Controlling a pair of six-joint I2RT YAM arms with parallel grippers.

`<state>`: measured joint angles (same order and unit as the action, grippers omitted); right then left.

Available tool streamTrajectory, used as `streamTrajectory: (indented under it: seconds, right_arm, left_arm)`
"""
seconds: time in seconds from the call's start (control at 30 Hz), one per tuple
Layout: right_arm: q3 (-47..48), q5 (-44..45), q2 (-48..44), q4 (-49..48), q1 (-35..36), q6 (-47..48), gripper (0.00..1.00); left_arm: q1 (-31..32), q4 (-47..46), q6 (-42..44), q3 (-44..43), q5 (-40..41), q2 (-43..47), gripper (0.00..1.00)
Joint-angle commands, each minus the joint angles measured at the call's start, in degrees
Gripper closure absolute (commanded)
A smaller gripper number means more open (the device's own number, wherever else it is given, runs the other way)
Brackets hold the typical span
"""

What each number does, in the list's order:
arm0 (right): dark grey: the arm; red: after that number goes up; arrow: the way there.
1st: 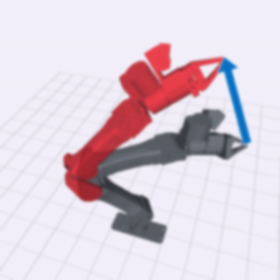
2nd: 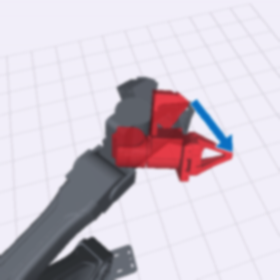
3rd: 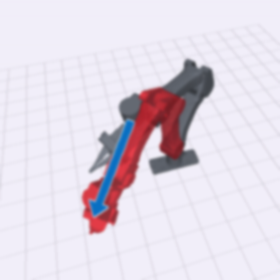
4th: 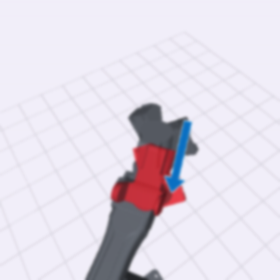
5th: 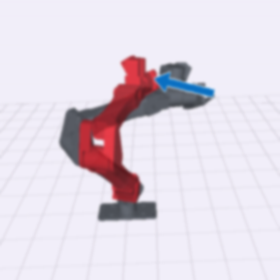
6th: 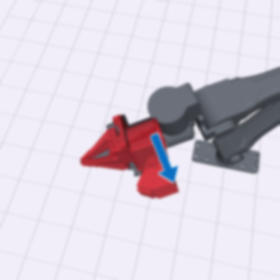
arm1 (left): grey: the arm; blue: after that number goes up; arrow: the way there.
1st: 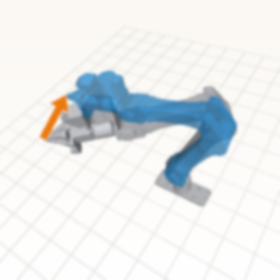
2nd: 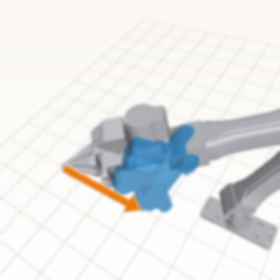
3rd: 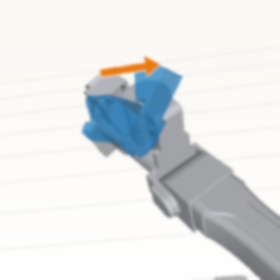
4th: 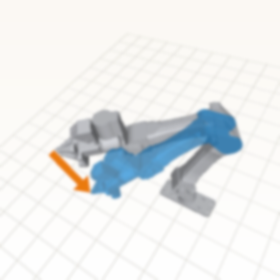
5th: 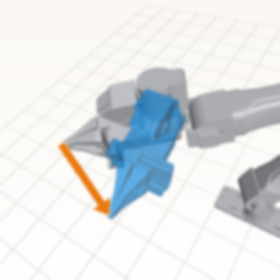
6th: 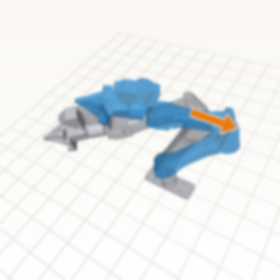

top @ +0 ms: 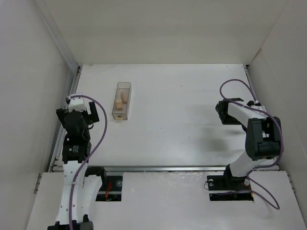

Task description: Build the wood block tower

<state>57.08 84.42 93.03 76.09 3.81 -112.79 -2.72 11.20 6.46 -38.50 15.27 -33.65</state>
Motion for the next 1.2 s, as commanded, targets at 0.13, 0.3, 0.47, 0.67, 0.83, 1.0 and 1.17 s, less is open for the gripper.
streamTrajectory:
  seconds: [0.13,0.3,0.47,0.67,0.83,1.0,1.17]
  right_arm:
    - [1.8,9.4,0.0,2.9,-0.3,-0.8,0.01]
    - [3.7,11.7,-0.7,2.9,1.1,6.0,0.01]
    - [23.3,9.8,1.5,2.9,8.2,29.4,0.01]
    - [39.9,-9.3,10.9,-26.2,18.0,86.2,0.01]
    - [31.5,-51.2,4.3,-46.2,20.4,100.8,0.01]
    - [29.6,-67.4,5.7,-49.6,21.0,97.4,0.01]
    - [31.1,-64.8,9.2,-45.9,22.3,96.2,0.01]
  left_arm:
    - [1.3,5.7,8.0,-1.6,-6.1,0.6,0.0]
    - [1.3,8.5,13.0,-4.0,-14.9,-2.1,0.0]
    - [1.3,9.1,15.6,-15.2,-18.1,-15.8,0.0]
    - [0.8,24.2,12.3,-45.7,-28.0,-52.4,0.11]
    - [0.8,29.5,6.0,-62.8,-36.8,-73.3,0.22]
    - [2.7,25.3,3.7,-64.2,-38.1,-78.9,0.29]
    - [3.9,21.4,2.3,-59.7,-33.9,-80.1,0.4]
